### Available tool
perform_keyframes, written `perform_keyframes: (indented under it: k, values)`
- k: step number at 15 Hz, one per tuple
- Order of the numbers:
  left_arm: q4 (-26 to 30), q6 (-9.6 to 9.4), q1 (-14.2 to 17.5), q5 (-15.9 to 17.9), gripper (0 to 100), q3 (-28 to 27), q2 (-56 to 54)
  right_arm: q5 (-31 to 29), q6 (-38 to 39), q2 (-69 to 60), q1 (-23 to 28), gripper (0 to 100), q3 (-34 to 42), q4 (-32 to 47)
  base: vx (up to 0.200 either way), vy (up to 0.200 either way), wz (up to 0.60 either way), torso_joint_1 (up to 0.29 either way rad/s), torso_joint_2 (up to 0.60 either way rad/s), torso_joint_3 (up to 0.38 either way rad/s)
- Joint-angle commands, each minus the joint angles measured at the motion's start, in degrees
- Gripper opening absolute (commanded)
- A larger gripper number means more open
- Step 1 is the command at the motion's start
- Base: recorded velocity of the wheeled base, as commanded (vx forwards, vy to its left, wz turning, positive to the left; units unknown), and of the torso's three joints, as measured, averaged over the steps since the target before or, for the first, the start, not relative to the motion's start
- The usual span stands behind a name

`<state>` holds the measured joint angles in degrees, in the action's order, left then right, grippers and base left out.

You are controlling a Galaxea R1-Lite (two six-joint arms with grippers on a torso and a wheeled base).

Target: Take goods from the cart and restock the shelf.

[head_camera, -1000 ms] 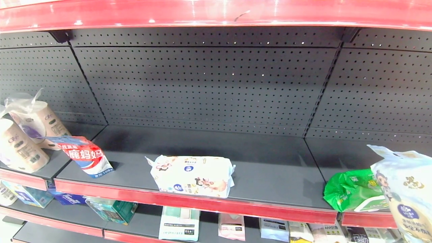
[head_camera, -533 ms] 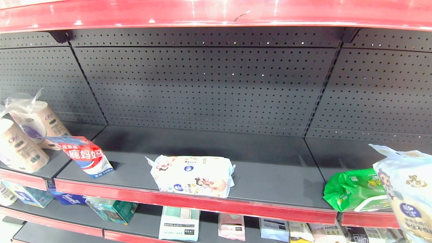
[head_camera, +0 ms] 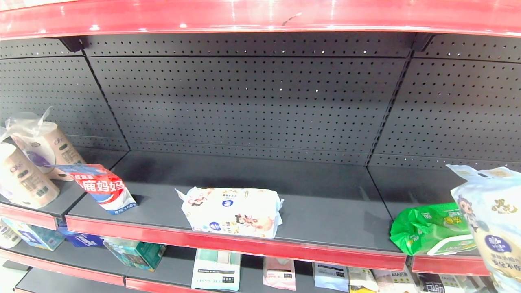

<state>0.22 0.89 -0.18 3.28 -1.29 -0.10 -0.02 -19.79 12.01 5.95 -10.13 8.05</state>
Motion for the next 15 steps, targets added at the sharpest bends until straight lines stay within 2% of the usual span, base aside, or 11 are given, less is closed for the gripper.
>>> perform_keyframes:
  k: [1,3,5,10,15]
  values:
    - [0.0,0.08,0.0,-0.1,100,0.1,0.1,-0.2,-0.3,2.1,0.0,0,-0.5,-0.1,0.000,0.000,0.00,0.000,0.00,0.000]
    - [-0.5,2.27,0.0,-0.5,100,0.3,0.1,-0.2,-0.2,3.5,0.0,0,-2.4,0.0,0.000,0.000,0.00,0.000,0.00,0.000]
    - [-0.6,0.08,0.0,-0.8,100,0.9,0.1,0.0,-0.2,3.5,-0.1,0,-2.4,-0.1,0.000,0.000,0.00,0.000,0.00,0.000]
    - [-0.3,-0.10,0.0,-1.1,100,1.2,0.1,1.0,-0.3,5.0,-0.3,0,-3.5,-0.1,0.000,0.000,0.00,0.000,0.00,0.000]
    - [-0.3,-0.36,0.0,-1.1,100,1.2,0.1,2.7,-1.8,13.0,-4.3,0,-5.2,-0.8,0.000,0.000,0.00,0.000,0.00,0.000]
